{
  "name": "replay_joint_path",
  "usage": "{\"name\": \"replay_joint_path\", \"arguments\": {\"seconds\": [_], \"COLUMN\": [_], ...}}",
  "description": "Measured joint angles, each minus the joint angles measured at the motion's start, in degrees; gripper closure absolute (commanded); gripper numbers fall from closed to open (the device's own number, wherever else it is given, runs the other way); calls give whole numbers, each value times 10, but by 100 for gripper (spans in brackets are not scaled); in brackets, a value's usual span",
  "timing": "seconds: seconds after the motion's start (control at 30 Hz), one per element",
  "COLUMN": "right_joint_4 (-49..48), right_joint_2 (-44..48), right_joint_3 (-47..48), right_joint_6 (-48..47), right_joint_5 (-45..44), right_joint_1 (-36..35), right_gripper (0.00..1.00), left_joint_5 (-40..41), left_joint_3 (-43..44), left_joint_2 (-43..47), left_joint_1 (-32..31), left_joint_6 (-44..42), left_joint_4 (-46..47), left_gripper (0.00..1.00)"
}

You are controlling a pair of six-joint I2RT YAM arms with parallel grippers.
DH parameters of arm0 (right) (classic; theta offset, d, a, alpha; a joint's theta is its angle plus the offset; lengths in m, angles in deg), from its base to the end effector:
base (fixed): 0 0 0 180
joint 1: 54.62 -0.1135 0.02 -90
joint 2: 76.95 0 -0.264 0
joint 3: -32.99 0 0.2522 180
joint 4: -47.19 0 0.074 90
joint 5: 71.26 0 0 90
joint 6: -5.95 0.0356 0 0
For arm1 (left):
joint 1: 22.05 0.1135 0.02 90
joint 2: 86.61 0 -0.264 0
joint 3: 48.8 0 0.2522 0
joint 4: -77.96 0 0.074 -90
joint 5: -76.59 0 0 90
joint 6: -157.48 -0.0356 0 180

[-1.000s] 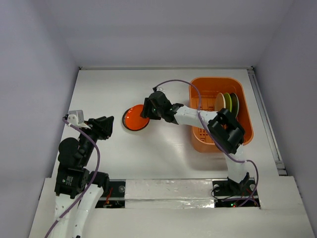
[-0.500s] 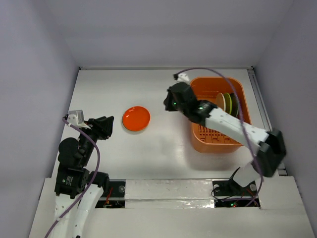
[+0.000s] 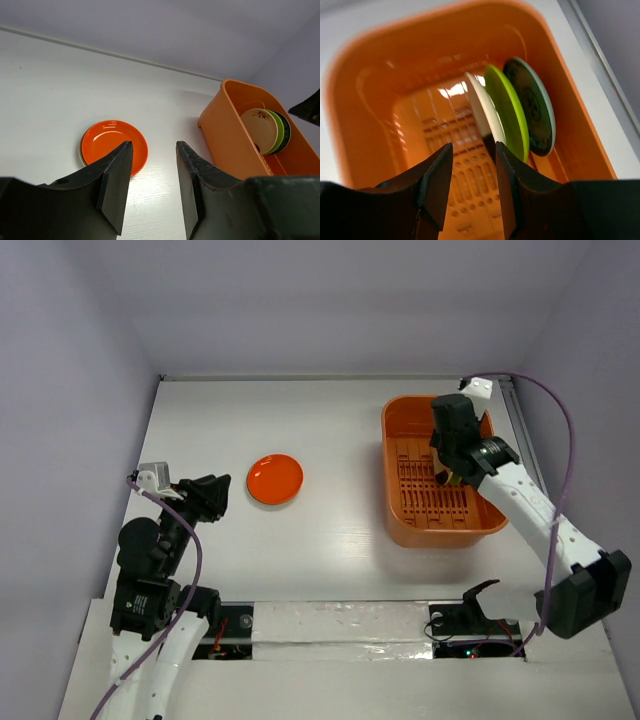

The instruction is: Unload the plates from the dish rack

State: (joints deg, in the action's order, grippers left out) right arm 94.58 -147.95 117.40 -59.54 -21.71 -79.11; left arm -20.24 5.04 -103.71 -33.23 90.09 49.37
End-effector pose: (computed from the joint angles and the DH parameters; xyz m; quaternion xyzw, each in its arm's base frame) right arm 0.2491 0.0881 0.3651 0.1625 0.8284 -0.0950 0.5276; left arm 0.0757 -0.0193 0.3575 -0.0203 0.6551 -0.2565 0.7103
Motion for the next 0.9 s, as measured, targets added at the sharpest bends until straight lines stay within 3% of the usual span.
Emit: {"name": "replay_joint_path", "arguments": {"seconds": [0.47, 0.9], "right_joint_4": [37, 52], "right_joint_2": [-152, -200], "right_joint_3": [4, 29], "right_joint_6": [-47, -85], "right_joint_5": [15, -4], "right_joint_1": [51, 57], "right_gripper": [60, 86], "left_joint_5": [-3, -2], "left_joint_3": [0, 0], "left_joint_2": [0, 0], "left_joint_1": [0, 0], "left_joint_6": [0, 0], "left_joint_4": [0, 0], "left_gripper": [63, 63]}}
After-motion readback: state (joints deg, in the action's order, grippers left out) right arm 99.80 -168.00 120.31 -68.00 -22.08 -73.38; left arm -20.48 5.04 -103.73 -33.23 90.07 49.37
